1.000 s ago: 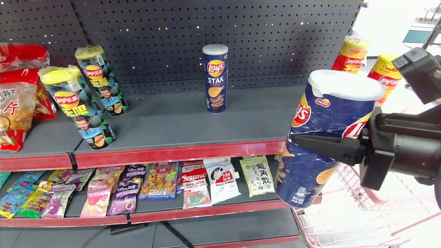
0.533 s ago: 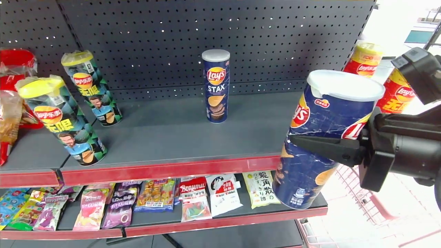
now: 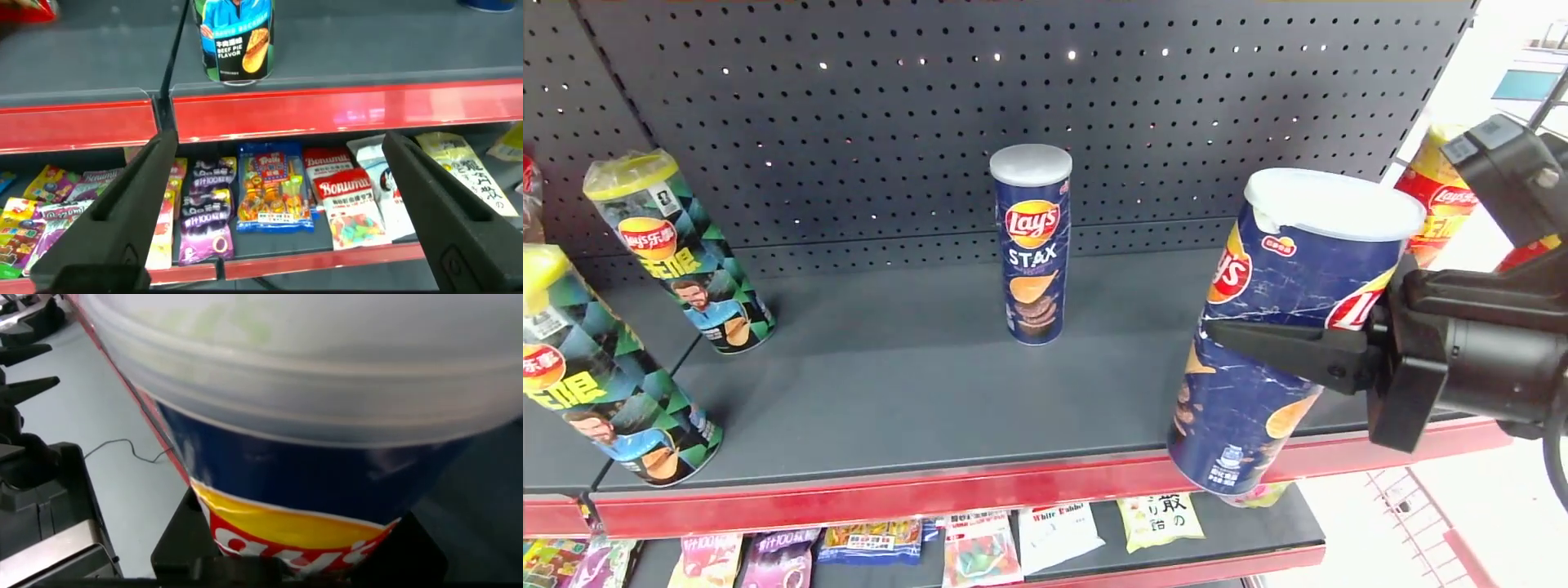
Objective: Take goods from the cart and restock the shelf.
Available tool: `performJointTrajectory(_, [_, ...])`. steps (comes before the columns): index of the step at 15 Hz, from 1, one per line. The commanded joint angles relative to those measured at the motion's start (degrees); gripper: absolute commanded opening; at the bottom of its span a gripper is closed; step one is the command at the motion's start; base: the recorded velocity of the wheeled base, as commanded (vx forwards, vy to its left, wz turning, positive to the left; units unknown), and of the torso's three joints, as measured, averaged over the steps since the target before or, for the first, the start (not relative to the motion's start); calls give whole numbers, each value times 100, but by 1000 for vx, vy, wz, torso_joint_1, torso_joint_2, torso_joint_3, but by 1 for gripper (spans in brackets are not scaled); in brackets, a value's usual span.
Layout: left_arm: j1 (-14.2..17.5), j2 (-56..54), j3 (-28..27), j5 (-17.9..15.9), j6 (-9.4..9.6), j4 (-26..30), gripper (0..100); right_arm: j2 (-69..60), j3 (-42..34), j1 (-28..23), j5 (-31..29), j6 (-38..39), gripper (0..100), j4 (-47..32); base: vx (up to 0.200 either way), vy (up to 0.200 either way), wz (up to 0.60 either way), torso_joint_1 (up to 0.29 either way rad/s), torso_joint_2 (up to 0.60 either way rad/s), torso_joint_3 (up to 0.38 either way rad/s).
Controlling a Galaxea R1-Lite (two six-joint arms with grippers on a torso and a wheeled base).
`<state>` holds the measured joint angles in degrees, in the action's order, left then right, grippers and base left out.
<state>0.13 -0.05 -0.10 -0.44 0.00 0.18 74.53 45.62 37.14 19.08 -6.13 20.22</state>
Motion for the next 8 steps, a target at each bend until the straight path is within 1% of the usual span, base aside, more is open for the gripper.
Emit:
performJointTrajectory(1, [4, 5, 1, 0, 0, -1, 100, 9, 0, -5, 8, -2, 0, 8, 0, 0, 0, 0, 0, 0])
performJointTrajectory(2, [4, 5, 10, 0, 0, -1, 100, 9, 0, -5, 8, -2, 0, 8, 0, 0, 0, 0, 0, 0])
performJointTrajectory(4, [4, 5, 10, 0, 0, -1, 100, 9, 0, -5, 8, -2, 0, 8, 200, 0, 0, -2, 7, 5])
performJointTrajectory(8, [4, 5, 10, 0, -9, -1, 100, 0, -9, -5, 8, 7, 0, 8, 0, 0, 0, 0, 0, 0])
